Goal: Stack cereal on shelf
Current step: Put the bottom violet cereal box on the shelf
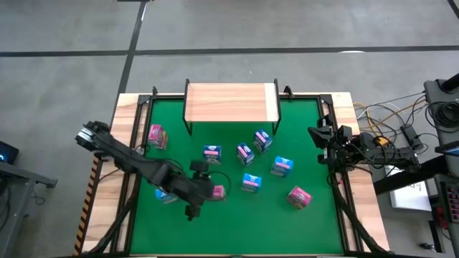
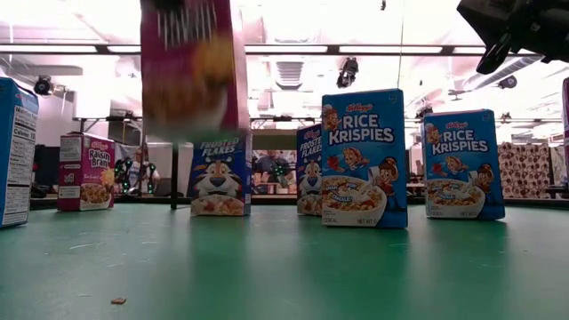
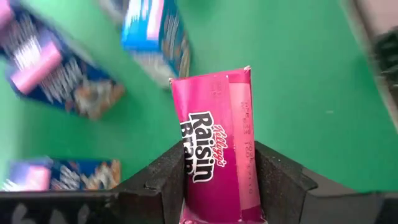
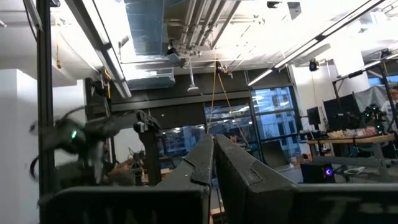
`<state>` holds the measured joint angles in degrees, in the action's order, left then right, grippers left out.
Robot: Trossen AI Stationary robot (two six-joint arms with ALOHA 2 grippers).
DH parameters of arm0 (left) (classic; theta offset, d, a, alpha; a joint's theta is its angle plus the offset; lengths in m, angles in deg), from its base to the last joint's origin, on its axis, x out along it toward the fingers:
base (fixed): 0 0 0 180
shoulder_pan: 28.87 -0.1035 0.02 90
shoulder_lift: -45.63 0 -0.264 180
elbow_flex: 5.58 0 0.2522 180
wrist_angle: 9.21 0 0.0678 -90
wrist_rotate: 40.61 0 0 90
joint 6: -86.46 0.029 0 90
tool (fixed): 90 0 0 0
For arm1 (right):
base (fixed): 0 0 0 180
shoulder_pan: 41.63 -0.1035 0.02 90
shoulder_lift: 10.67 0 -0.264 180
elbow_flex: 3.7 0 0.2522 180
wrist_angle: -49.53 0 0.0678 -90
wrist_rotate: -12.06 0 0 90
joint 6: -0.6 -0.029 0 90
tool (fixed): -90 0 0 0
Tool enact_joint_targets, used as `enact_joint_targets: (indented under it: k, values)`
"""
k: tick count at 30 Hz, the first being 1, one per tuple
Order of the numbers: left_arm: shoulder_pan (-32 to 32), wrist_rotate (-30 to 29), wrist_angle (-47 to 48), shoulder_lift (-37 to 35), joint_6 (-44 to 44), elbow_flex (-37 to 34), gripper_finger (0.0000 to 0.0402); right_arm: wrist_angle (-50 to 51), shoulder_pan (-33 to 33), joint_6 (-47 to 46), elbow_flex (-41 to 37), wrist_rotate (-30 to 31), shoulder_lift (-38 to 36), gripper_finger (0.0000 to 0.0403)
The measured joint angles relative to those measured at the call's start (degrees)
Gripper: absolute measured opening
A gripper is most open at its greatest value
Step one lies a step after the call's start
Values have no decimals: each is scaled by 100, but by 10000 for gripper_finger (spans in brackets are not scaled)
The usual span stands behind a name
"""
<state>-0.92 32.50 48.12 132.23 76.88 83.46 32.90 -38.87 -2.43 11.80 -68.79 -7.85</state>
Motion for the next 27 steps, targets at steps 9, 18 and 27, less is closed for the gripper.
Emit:
enact_joint_targets:
  k: [9,18,27]
  values:
    - [-549,-223,12,-1214,1592,3,150,0,0,0,0,0,-2,9]
    - [-2353,-196,-95,-1686,3138,3,150,2,0,-81,0,2,-2,9]
    - [-4619,817,-226,-1541,4254,3,150,6,0,-64,0,387,-2,9]
